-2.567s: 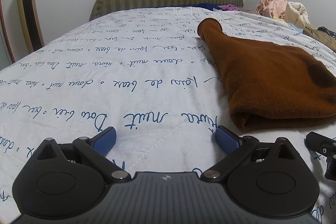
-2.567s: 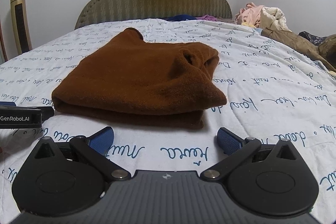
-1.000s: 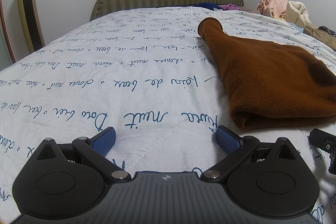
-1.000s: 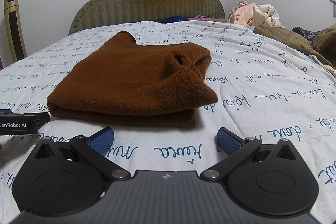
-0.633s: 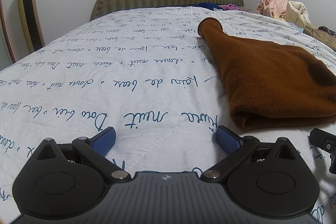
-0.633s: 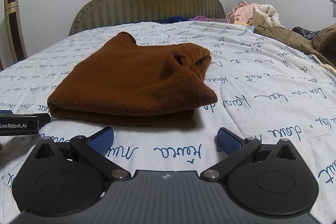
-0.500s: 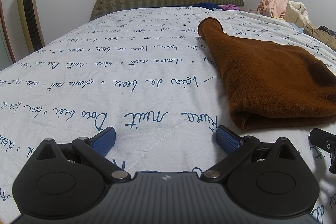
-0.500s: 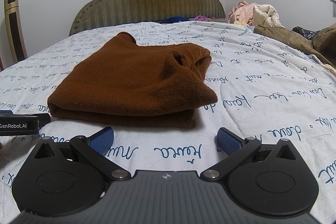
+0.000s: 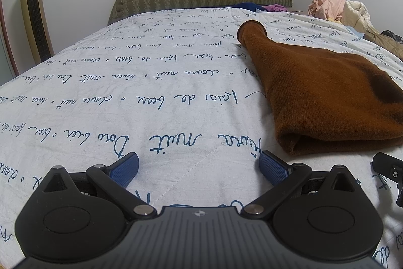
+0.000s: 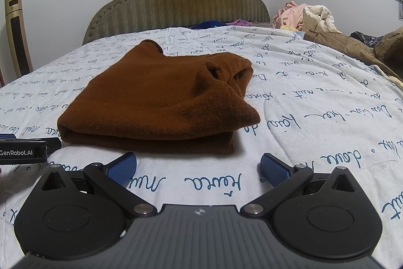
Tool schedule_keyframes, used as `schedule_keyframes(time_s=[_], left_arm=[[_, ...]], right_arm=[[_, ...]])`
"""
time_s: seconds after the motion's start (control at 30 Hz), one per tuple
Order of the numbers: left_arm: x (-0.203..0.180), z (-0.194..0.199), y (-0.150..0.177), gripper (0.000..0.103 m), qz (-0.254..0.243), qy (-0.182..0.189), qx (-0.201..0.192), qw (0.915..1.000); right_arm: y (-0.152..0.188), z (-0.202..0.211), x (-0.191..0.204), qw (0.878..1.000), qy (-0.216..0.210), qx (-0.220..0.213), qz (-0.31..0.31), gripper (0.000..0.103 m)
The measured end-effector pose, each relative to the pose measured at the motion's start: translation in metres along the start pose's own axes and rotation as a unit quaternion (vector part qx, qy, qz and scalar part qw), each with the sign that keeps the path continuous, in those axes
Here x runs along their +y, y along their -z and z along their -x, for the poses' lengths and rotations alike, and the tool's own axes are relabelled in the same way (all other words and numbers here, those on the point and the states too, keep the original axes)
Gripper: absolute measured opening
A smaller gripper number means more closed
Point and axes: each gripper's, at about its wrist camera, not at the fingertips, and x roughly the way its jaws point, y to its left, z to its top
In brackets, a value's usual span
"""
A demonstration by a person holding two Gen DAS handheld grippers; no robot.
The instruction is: Fold small clothes
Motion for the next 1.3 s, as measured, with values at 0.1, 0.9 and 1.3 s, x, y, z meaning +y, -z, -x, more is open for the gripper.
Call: schedule_keyframes(time_s=[0.1, 0.9, 1.3], left_arm=[[0.0000, 0.0001, 0.0001, 0.103, 0.000, 0.000, 0.000, 1.0000], [0.0000, 0.0001, 0.0002, 0.103, 0.000, 0.000, 0.000, 1.0000], [0.0000, 0.0002, 0.0002, 0.103, 0.001, 0.000, 0.000, 1.0000]], right_arm=[[0.0001, 0.0000, 0.0001, 1.000, 0.000, 0.000, 0.000, 0.103], [0.0004, 0.0003, -0.0002, 1.000, -0.001, -0.001, -0.001, 0.103], [0.0013, 0.0035, -0.0049, 1.000, -0.014, -0.016, -0.017, 0.103]])
